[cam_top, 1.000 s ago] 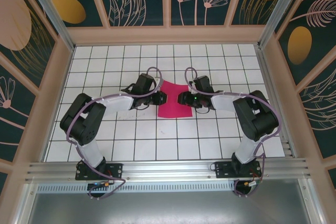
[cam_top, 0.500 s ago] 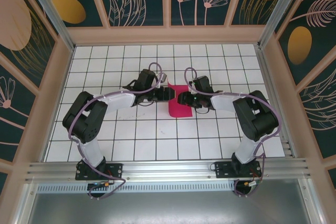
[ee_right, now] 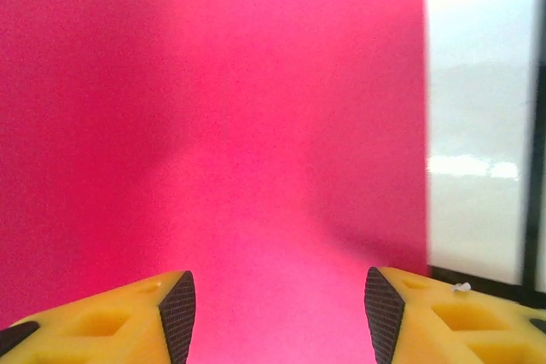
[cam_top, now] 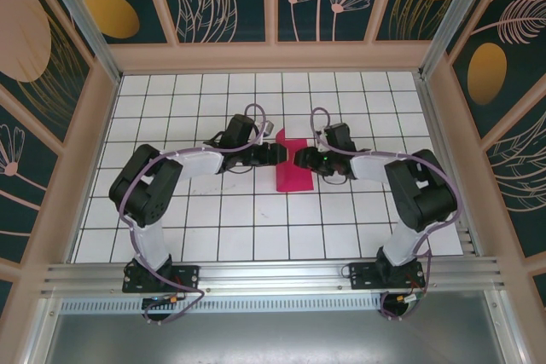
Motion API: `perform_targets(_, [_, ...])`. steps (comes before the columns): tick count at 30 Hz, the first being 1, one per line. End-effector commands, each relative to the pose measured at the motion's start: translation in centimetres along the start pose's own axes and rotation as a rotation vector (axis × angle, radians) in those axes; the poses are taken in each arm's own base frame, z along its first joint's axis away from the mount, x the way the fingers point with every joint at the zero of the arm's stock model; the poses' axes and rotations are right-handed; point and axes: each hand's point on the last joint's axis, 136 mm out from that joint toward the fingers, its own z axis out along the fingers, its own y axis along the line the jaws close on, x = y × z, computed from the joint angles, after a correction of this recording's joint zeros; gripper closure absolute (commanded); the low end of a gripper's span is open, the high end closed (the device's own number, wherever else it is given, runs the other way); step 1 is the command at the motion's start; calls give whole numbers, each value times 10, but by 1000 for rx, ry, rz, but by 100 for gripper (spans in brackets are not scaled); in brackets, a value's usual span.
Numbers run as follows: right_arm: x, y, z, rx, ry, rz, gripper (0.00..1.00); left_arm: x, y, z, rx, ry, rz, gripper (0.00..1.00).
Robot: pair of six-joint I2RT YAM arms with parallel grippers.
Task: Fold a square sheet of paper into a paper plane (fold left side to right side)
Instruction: First fold in half a square sheet of paper at the center of the table.
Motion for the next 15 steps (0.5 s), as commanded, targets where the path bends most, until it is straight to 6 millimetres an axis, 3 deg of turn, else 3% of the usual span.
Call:
perform_targets(1, [-25,28,-24,-139,-73,-8,41,-4,-1,5,28,-4,-9,48])
perform_targets(6, [-35,41,-36,-206,-95,-24,40,-4,-1,6,36,-4,-16,48])
perform_targets(15, [-45,64,-27,-340,-88,12,41,-3,1,10,43,3,-22,50])
